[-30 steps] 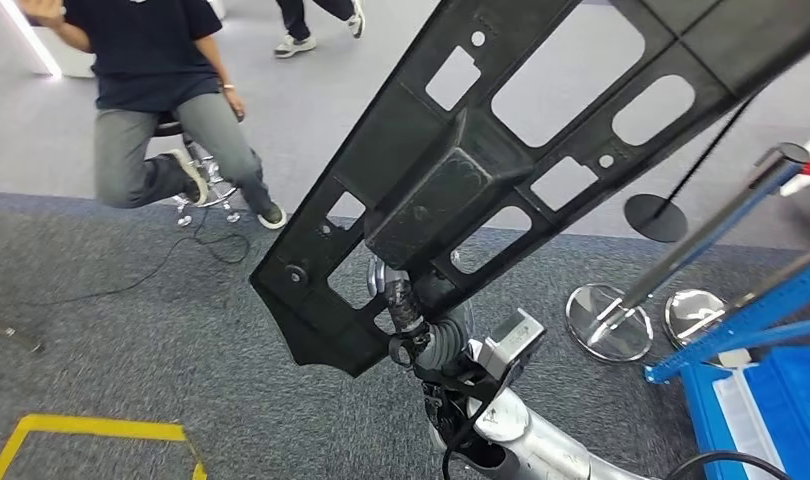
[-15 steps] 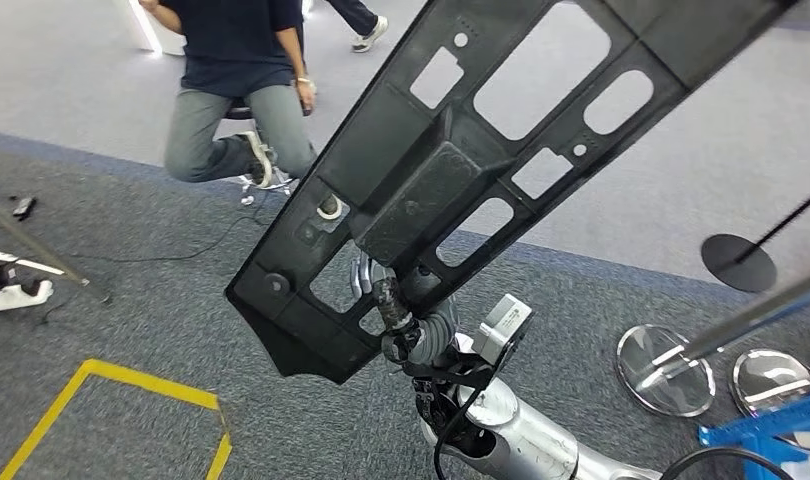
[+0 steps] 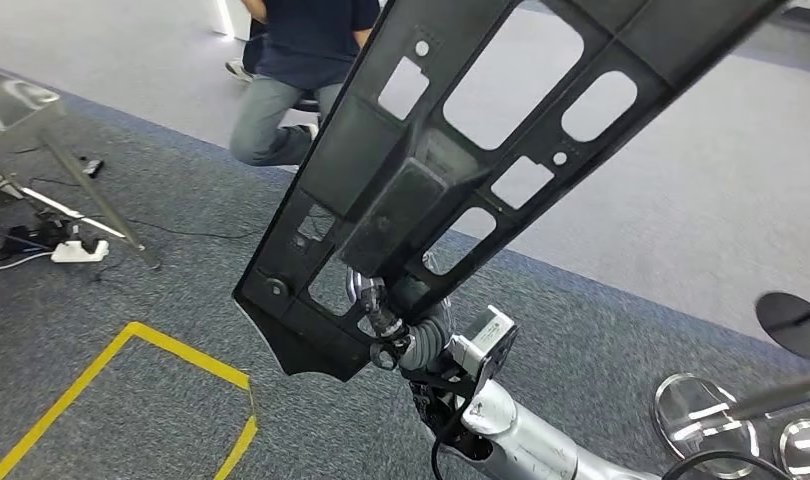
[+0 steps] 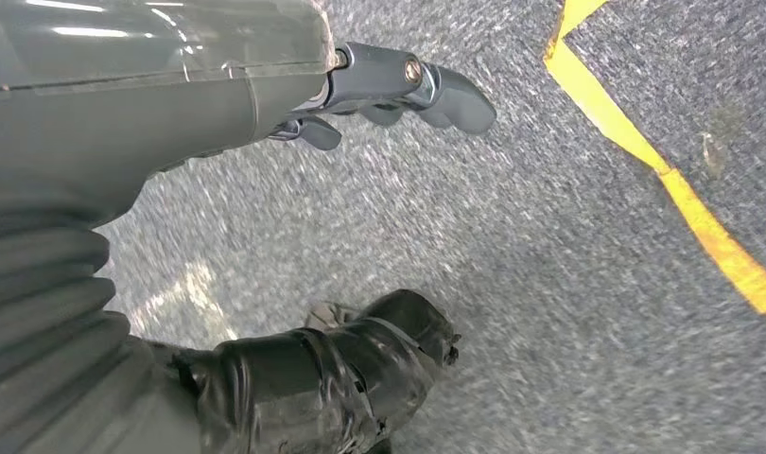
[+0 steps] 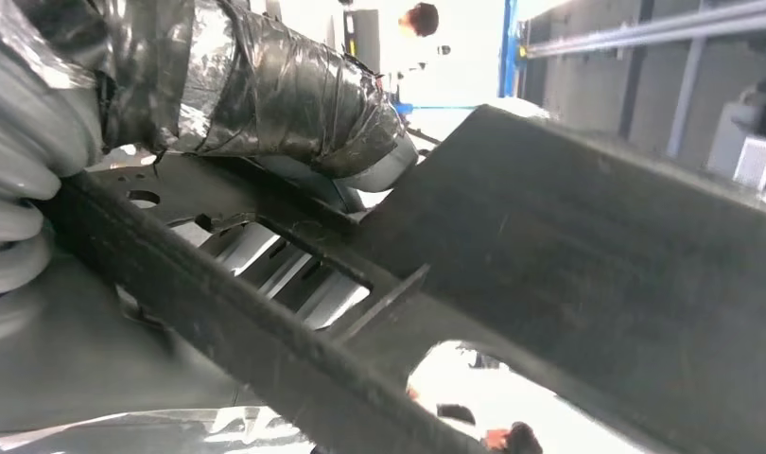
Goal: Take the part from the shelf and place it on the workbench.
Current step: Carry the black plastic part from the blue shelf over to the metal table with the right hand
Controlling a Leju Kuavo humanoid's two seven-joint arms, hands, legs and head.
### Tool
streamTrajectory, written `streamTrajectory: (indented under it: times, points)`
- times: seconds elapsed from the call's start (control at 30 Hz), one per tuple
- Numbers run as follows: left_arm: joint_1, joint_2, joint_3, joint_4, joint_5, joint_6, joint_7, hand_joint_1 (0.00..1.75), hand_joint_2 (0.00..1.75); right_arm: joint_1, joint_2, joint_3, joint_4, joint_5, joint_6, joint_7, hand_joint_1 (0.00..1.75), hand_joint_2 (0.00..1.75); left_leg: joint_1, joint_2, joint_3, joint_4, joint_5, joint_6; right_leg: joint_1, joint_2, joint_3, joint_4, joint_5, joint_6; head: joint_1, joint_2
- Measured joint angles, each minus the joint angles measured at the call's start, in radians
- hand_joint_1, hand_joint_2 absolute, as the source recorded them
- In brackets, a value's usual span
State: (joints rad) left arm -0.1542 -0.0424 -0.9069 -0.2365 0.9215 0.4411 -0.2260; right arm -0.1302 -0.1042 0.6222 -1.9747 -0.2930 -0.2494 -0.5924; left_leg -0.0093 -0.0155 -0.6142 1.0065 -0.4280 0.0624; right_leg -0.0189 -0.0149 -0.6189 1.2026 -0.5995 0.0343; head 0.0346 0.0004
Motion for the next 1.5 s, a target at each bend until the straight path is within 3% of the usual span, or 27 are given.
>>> streamTrajectory:
  times: [0.07,0.1,0.2,0.23,0.33,0.37,0.43,0.5,0.57,0.6,0.67,0.73,0.8,0.87,0.9,0.97,1.03,1.1,1.13,1.17,1.2,1.27,1.4,1.47,1.5]
  points:
    - [-0.003,0.0,-0.001,0.0,-0.003,-0.003,0.0,0.0,1.75,0.005,-0.001,0.0,0.001,0.009,-0.009,0.006,1.75,1.75,0.0,-0.029,0.001,0.002,-0.003,0.003,0.0,0.01,-0.063,0.089,-0.012,0.003,0.0,0.0]
    - [-0.002,0.0,-0.002,0.0,-0.004,-0.005,0.001,0.0,1.75,0.006,-0.002,0.0,0.002,0.012,-0.011,0.008,1.75,1.75,0.0,-0.045,0.001,0.005,-0.005,0.003,-0.001,0.012,-0.073,0.086,0.007,0.003,0.0,0.0]
    - [-0.002,0.0,-0.002,0.0,-0.005,-0.01,0.003,0.0,1.75,0.007,-0.003,0.0,0.003,0.013,-0.013,0.009,1.75,1.75,0.004,-0.086,0.004,0.018,-0.013,-0.005,-0.006,0.034,-0.02,-0.069,0.115,0.003,0.0,0.0]
    - [-0.004,0.0,-0.002,0.0,-0.005,-0.011,0.004,0.0,1.75,0.007,-0.003,0.0,0.002,0.014,-0.013,0.01,1.75,1.75,0.004,-0.1,0.0,0.025,-0.017,-0.011,-0.01,0.064,0.0,-0.116,0.131,0.002,0.0,0.0]
    - [-0.005,0.001,-0.003,0.0,-0.005,-0.011,0.003,0.0,1.75,0.008,-0.004,0.0,0.002,0.013,-0.015,0.014,1.75,1.75,0.012,-0.141,-0.014,0.031,-0.02,-0.034,-0.01,0.113,0.025,-0.161,0.126,-0.012,0.001,0.0]
    - [-0.004,0.002,-0.004,0.0,-0.004,-0.01,0.002,0.0,1.75,0.008,-0.004,0.0,0.001,0.013,-0.016,0.014,1.75,1.75,0.015,-0.142,-0.017,0.029,-0.019,-0.04,-0.009,0.099,0.029,-0.164,0.127,-0.019,0.001,0.0]
    - [-0.003,0.004,-0.005,0.0,-0.003,-0.009,-0.002,0.0,1.75,0.009,-0.004,0.0,0.0,0.012,-0.023,0.014,1.75,1.75,0.011,-0.085,-0.033,0.062,-0.04,-0.051,-0.01,0.069,0.04,-0.175,0.129,-0.033,-0.001,0.0]
    - [-0.006,0.005,-0.005,0.0,0.0,-0.008,-0.008,0.0,1.75,0.011,-0.004,0.0,-0.002,0.012,-0.029,0.015,1.75,1.75,0.01,-0.013,-0.084,0.167,-0.091,-0.058,-0.004,0.033,0.048,-0.179,0.125,-0.042,-0.003,0.0]
    - [-0.007,0.005,-0.005,0.0,0.004,-0.008,-0.015,0.0,1.75,0.013,-0.004,0.0,-0.002,0.012,-0.032,0.016,1.75,1.75,0.013,0.005,-0.14,0.268,-0.125,-0.062,0.0,-0.001,0.051,-0.178,0.119,-0.046,-0.003,0.0]
    - [-0.005,0.005,-0.005,0.0,0.007,-0.008,-0.019,0.0,1.75,0.014,-0.004,0.0,-0.002,0.013,-0.033,0.016,1.75,1.75,0.014,0.007,-0.147,0.277,-0.117,-0.062,0.001,-0.017,0.053,-0.177,0.116,-0.046,-0.003,0.0]
    - [-0.002,0.005,-0.005,0.0,0.011,-0.009,-0.027,0.0,1.75,0.014,-0.004,0.001,-0.002,0.014,-0.035,0.017,1.75,1.75,0.013,0.017,-0.105,0.191,-0.058,-0.058,0.002,-0.046,0.061,-0.175,0.107,-0.044,-0.003,0.0]
    - [-0.003,0.006,-0.005,0.0,0.013,-0.008,-0.036,0.0,1.75,0.013,-0.004,0.001,-0.003,0.014,-0.035,0.018,1.75,1.75,0.004,0.049,-0.041,0.071,-0.016,-0.046,0.005,-0.07,0.072,-0.176,0.098,-0.039,-0.002,0.0]
    - [-0.006,0.007,-0.005,0.0,0.01,0.002,-0.044,0.0,1.75,0.013,-0.004,0.001,-0.003,0.013,-0.035,0.02,1.75,1.75,-0.006,0.065,-0.017,0.026,-0.013,-0.035,0.008,-0.089,0.079,-0.179,0.091,-0.03,-0.002,0.0]
    - [-0.004,0.007,-0.005,0.0,0.004,0.022,-0.052,0.0,1.75,0.012,-0.004,0.002,-0.003,0.012,-0.037,0.022,1.75,1.75,-0.008,0.046,-0.016,0.023,-0.014,-0.027,0.01,-0.106,0.087,-0.184,0.087,-0.019,-0.002,0.0]
    - [-0.003,0.008,-0.005,0.0,0.002,0.033,-0.06,0.0,1.75,0.011,-0.004,0.003,-0.004,0.013,-0.042,0.024,1.75,1.75,-0.006,0.035,-0.01,0.017,-0.013,-0.023,0.009,-0.1,0.092,-0.183,0.081,-0.013,-0.002,0.0]
    - [-0.004,0.008,-0.005,0.0,-0.001,0.049,-0.075,0.0,1.75,0.009,-0.004,0.004,-0.006,0.023,-0.054,0.029,1.75,1.75,0.001,0.017,0.005,0.004,-0.011,-0.014,0.004,-0.056,0.079,-0.141,0.052,-0.004,-0.001,0.0]
    - [-0.011,0.008,-0.005,0.0,-0.003,0.056,-0.083,0.0,1.75,0.01,-0.004,0.005,-0.007,0.032,-0.067,0.039,1.75,1.75,0.004,-0.005,0.011,0.0,-0.012,-0.007,0.0,-0.006,0.009,-0.012,0.001,0.0,0.0,0.0]
    - [-0.016,0.008,-0.005,0.0,-0.004,0.056,-0.084,0.0,1.75,0.013,-0.006,0.008,-0.006,0.03,-0.078,0.052,1.75,1.75,0.003,-0.029,0.012,0.002,-0.015,-0.004,0.0,0.009,-0.061,0.088,-0.012,0.003,0.001,0.0]
    - [-0.016,0.008,-0.006,0.0,-0.004,0.056,-0.084,0.0,1.75,0.014,-0.007,0.009,-0.005,0.022,-0.081,0.057,1.75,1.75,0.003,-0.04,0.013,0.004,-0.017,-0.003,0.0,0.01,-0.068,0.078,0.013,0.003,0.001,0.0]
    - [-0.015,0.008,-0.006,0.0,-0.002,0.056,-0.083,0.0,1.75,0.015,-0.007,0.01,-0.005,0.008,-0.081,0.059,1.75,1.75,0.004,-0.05,0.015,0.007,-0.021,-0.004,0.0,0.012,-0.056,0.031,0.052,0.002,0.001,0.0]
    - [-0.014,0.008,-0.006,0.0,-0.001,0.055,-0.083,0.0,1.75,0.015,-0.008,0.01,-0.005,-0.014,-0.078,0.057,1.75,1.75,0.005,-0.057,0.016,0.011,-0.027,-0.006,-0.001,0.016,-0.034,-0.034,0.091,0.0,0.001,0.0]
    - [-0.011,0.008,-0.006,0.0,0.002,0.055,-0.082,0.0,1.75,0.015,-0.008,0.01,-0.003,-0.054,-0.066,0.051,1.75,1.75,0.002,-0.071,0.012,0.022,-0.038,-0.015,-0.001,0.032,0.004,-0.137,0.131,-0.005,0.001,0.0]
    - [-0.007,0.008,-0.006,0.0,0.002,0.054,-0.081,0.0,1.75,0.016,-0.008,0.01,-0.001,-0.069,-0.058,0.042,1.75,1.75,0.002,-0.071,0.008,0.025,-0.052,-0.038,0.0,0.038,0.023,-0.166,0.122,-0.029,0.001,0.0]
    - [-0.009,0.009,-0.006,0.0,0.002,0.053,-0.08,0.0,1.75,0.016,-0.007,0.01,-0.001,-0.068,-0.057,0.039,1.75,1.75,0.002,-0.039,-0.01,0.074,-0.075,-0.048,-0.003,0.031,0.045,-0.178,0.117,-0.043,-0.002,0.0]
    - [-0.01,0.01,-0.006,0.0,0.002,0.053,-0.08,0.0,1.75,0.017,-0.007,0.01,-0.001,-0.068,-0.057,0.038,1.75,1.75,0.004,-0.019,-0.038,0.13,-0.095,-0.052,-0.002,0.025,0.056,-0.182,0.111,-0.047,-0.003,0.0]
